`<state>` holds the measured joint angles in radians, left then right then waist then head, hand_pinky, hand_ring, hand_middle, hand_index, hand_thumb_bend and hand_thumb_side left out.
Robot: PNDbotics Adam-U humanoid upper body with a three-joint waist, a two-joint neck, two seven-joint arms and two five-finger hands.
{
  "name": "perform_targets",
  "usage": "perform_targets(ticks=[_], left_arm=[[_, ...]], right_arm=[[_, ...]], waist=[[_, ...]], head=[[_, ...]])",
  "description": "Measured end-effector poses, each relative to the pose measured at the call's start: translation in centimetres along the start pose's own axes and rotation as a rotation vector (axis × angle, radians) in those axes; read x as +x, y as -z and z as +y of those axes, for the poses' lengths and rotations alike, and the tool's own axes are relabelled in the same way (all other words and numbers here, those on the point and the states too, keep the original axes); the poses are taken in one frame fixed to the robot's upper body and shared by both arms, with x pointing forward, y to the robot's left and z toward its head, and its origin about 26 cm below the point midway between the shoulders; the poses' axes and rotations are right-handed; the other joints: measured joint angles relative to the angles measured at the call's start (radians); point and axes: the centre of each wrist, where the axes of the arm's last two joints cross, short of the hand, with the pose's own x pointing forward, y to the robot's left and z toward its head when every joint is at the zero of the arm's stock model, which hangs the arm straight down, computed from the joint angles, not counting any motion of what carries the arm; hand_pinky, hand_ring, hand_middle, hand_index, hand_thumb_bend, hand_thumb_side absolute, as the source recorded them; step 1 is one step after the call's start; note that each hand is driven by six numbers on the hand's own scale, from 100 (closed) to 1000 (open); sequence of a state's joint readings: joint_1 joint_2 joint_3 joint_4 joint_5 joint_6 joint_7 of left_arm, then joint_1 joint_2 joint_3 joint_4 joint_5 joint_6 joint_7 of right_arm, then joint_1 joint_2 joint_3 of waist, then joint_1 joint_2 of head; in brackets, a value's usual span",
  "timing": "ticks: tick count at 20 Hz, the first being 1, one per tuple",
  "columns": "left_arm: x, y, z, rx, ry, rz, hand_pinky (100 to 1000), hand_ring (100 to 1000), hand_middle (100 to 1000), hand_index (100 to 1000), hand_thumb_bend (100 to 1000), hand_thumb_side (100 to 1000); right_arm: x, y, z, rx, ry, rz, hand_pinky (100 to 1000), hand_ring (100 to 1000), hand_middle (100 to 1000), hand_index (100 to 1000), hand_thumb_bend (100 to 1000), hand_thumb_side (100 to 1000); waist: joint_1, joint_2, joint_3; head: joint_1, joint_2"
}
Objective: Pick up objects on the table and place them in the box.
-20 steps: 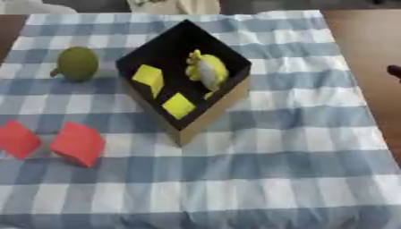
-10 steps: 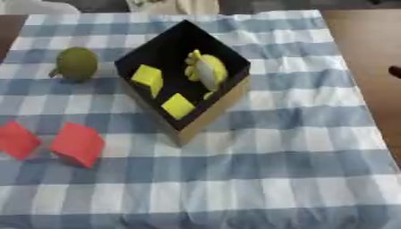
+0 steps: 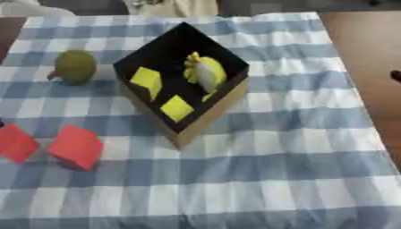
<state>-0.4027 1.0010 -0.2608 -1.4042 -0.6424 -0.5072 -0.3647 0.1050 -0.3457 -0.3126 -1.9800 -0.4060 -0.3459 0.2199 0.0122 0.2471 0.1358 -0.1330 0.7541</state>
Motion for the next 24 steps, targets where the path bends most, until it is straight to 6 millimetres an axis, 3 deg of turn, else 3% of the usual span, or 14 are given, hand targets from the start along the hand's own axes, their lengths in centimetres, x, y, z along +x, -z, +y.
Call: perform_targets(ticks=[11, 17, 21, 24], left_arm=[[-0.6, 1.2, -0.6, -0.002, -0.047, 0.002, 870, 823, 806, 879, 532, 100], [-0.6, 1.8, -0.7, -0.004, -0.07, -0.016, 844, 775, 692, 763, 455, 100], [-0.6, 2.0, -0.7, -0.012, -0.086, -0.019, 839, 764, 678, 746, 461, 100], [-0.6, 2.0, -0.9, -0.017, -0.092, -0.017, 841, 772, 702, 774, 524, 100]], right_arm=[[-0.1, 0.1, 0.3, -0.006, 0.0, 0.02, 858, 1000, 465, 826, 100, 605], [-0.2, 0.0, 0.4, -0.008, -0.001, 0.026, 858, 1000, 464, 825, 100, 605], [-0.2, 0.0, 0.4, -0.012, 0.0, 0.03, 859, 1000, 463, 825, 100, 606], [-0.2, 0.0, 0.4, -0.012, -0.001, 0.032, 859, 1000, 462, 824, 100, 605]], waist=[[0.0, 0.007, -0.011], [0.0, 0.011, -0.013], [0.0, 0.011, -0.013], [0.0, 0.011, -0.013]], head=[[0.006, -0.007], [0.008, -0.008], [0.008, -0.008], [0.008, -0.008]])
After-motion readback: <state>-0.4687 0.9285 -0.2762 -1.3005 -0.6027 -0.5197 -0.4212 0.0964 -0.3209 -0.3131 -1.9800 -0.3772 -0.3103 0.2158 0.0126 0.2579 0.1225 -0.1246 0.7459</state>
